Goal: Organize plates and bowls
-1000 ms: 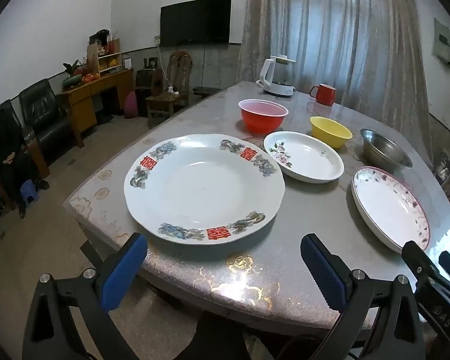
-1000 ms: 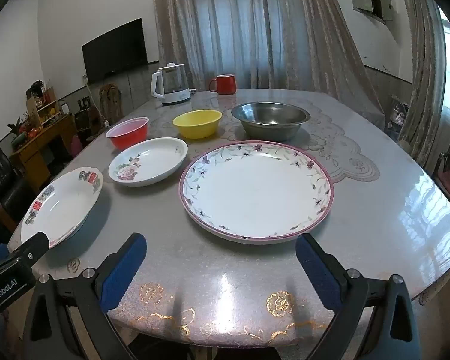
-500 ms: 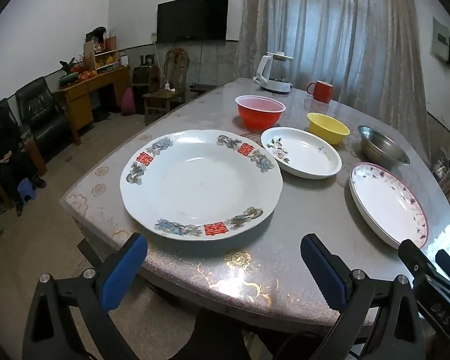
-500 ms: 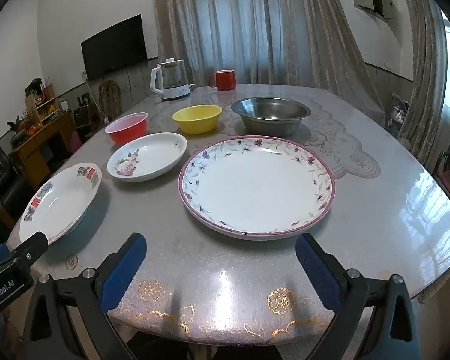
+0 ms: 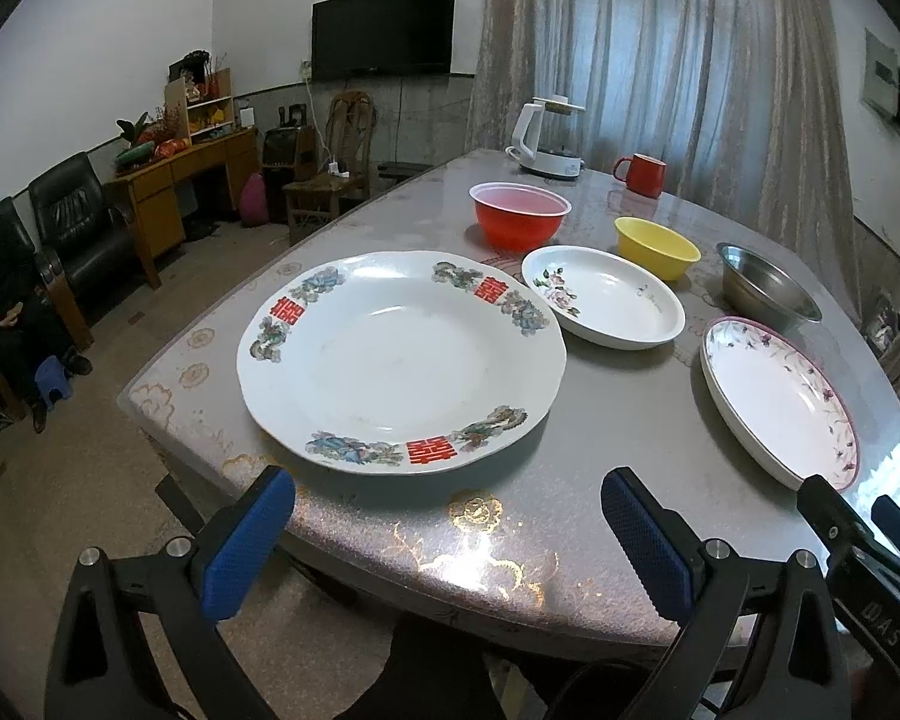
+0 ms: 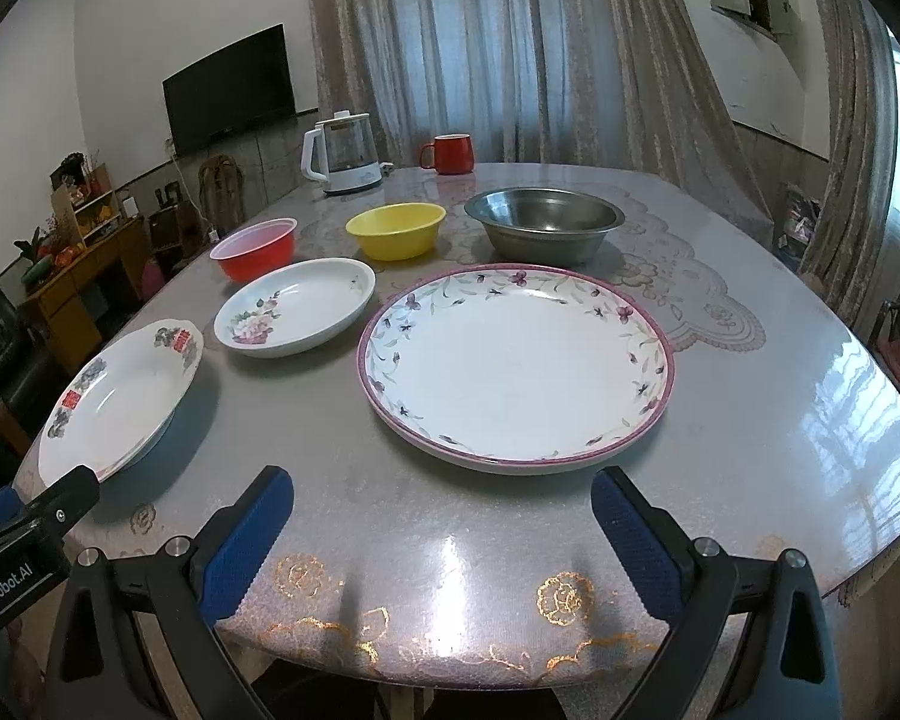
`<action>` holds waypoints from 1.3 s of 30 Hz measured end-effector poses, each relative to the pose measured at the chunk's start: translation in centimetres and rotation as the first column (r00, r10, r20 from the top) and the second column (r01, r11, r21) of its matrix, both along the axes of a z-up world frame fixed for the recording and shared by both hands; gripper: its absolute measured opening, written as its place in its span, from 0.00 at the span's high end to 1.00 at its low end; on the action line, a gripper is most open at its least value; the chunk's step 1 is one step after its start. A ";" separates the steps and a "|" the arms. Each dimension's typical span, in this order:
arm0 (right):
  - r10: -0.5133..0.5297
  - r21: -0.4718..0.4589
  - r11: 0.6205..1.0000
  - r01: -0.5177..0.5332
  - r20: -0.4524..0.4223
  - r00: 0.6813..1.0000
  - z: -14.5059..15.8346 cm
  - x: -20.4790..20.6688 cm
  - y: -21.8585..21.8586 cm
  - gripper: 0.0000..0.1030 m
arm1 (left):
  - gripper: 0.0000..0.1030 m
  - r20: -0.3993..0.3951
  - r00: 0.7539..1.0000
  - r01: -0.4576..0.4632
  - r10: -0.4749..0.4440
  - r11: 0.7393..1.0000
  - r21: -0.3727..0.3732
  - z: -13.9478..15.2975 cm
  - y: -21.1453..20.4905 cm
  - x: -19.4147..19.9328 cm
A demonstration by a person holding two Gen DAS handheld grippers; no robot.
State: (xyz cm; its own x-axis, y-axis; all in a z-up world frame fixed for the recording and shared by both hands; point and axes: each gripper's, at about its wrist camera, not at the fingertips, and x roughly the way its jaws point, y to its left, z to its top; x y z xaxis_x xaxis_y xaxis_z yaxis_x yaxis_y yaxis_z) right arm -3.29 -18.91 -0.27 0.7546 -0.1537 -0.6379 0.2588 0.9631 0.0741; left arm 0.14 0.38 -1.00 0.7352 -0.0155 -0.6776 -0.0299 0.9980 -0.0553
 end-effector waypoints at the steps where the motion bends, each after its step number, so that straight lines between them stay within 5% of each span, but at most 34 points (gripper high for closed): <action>1: -0.002 -0.001 1.000 0.002 0.000 1.000 0.0 0.0 0.0 0.02 | 0.00 0.001 1.000 0.001 -0.001 1.000 -0.001 0.0 0.0 0.0; 39: 0.000 -0.004 1.000 0.000 -0.021 1.000 -0.3 0.2 -0.1 0.02 | 0.00 -0.029 1.000 0.001 -0.001 1.000 -0.003 -0.8 0.3 0.3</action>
State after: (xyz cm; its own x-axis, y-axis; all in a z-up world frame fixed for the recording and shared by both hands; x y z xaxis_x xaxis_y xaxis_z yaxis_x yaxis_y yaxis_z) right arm -3.05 -18.97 -0.53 0.7410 -0.1564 -0.6531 0.2605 0.9633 0.0649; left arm 0.48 0.64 -1.78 0.7155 -0.0188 -0.6983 -0.0302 0.9979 -0.0578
